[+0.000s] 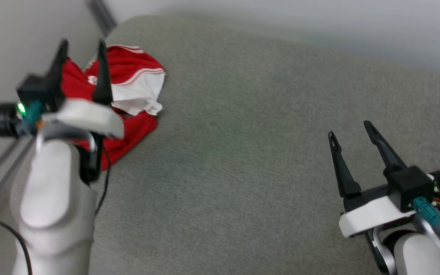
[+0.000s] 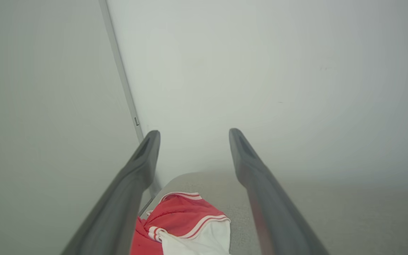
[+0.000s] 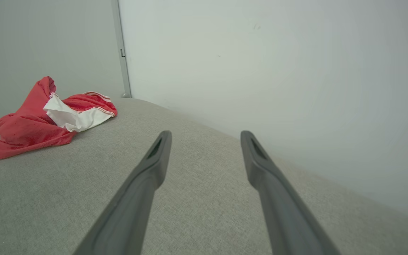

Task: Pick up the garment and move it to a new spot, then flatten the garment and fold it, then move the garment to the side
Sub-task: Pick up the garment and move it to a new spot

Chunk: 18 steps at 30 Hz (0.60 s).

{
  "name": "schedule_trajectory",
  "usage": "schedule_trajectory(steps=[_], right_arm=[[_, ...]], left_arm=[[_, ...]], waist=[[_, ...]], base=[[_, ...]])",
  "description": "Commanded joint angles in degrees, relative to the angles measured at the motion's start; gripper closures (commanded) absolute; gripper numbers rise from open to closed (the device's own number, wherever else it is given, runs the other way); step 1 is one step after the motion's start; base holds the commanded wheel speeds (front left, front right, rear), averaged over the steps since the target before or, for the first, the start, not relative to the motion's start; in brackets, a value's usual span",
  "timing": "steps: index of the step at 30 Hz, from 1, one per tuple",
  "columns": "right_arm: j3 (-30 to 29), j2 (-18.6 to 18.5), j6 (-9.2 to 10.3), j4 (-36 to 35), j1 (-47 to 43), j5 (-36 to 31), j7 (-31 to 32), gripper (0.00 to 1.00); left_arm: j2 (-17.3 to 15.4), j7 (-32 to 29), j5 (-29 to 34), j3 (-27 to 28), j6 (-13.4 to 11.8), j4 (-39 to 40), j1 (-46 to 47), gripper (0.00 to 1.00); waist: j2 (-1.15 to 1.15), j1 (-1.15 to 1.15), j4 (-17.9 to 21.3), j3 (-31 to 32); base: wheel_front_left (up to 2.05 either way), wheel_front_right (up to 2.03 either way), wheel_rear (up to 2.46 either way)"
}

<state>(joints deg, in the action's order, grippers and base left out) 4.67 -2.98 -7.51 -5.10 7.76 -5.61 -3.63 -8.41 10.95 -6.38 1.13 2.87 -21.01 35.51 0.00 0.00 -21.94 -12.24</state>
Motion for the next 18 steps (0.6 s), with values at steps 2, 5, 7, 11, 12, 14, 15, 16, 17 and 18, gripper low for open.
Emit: schedule_trajectory(steps=[2,5,7,11,12,14,15,16,17,18], right_arm=[[0.3,-0.7,0.04,-0.9,2.1,-0.3,0.3,0.00],[0.8,-1.3,0.04,-1.7,4.1,-0.5,0.3,0.00],[0.8,-1.4,0.04,-1.9,5.3,-0.3,-0.1,0.00],[1.0,-1.6,0.04,-1.6,7.5,0.0,-0.7,0.00],[1.1,-1.5,0.04,-1.5,8.1,0.2,-1.0,0.00],[1.1,-1.5,0.04,-0.8,9.0,0.2,-1.6,0.00],[1.3,-1.4,0.04,-0.6,9.5,0.4,-1.9,0.00],[1.3,-1.3,0.04,-0.3,9.9,0.4,-2.2,0.00],[1.4,-1.2,0.04,0.0,10.2,0.6,-2.4,0.00],[1.4,-1.2,0.04,0.0,10.2,0.6,-2.4,0.00]], left_arm=[[-1.2,-3.0,-0.7,0.2,0.8,-1.4,5.2,0.00],[-3.9,-9.0,-2.3,1.2,1.8,-3.9,11.1,0.00],[-5.7,-13.8,-3.4,1.4,2.6,-7.0,14.0,0.00],[-9.7,-23.5,-6.6,2.3,3.6,-13.3,18.3,0.00],[-10.9,-25.7,-7.2,2.4,3.9,-14.9,19.1,0.00],[-12.6,-30.6,-8.8,2.6,4.2,-18.8,19.4,0.00],[-13.5,-32.8,-9.5,2.8,4.3,-20.4,19.8,0.00],[-14.2,-34.7,-10.7,3.3,4.3,-21.9,20.0,0.00],[-15.0,-36.7,-11.8,3.8,4.4,-23.5,19.9,0.00],[-15.0,-36.7,-11.8,3.8,4.4,-23.5,19.9,0.00]], waist=[[0.00,0.00,3.5,-5.8],[0.00,0.00,5.4,-9.7],[0.00,0.00,6.5,-11.9],[0.00,0.00,8.5,-15.8],[0.00,0.00,8.9,-16.6],[0.00,0.00,9.8,-17.8],[0.00,0.00,10.2,-18.4],[0.00,0.00,10.6,-18.9],[0.00,0.00,10.9,-19.4],[0.00,0.00,10.9,-19.4]], base=[[0.00,0.00,0.00],[0.00,0.00,0.00],[0.00,0.00,0.00],[0.00,0.00,0.00],[0.00,0.00,0.00],[0.00,0.00,0.00],[0.00,0.00,0.00],[0.00,0.00,0.00],[0.00,0.00,0.00],[0.00,0.00,0.00]])
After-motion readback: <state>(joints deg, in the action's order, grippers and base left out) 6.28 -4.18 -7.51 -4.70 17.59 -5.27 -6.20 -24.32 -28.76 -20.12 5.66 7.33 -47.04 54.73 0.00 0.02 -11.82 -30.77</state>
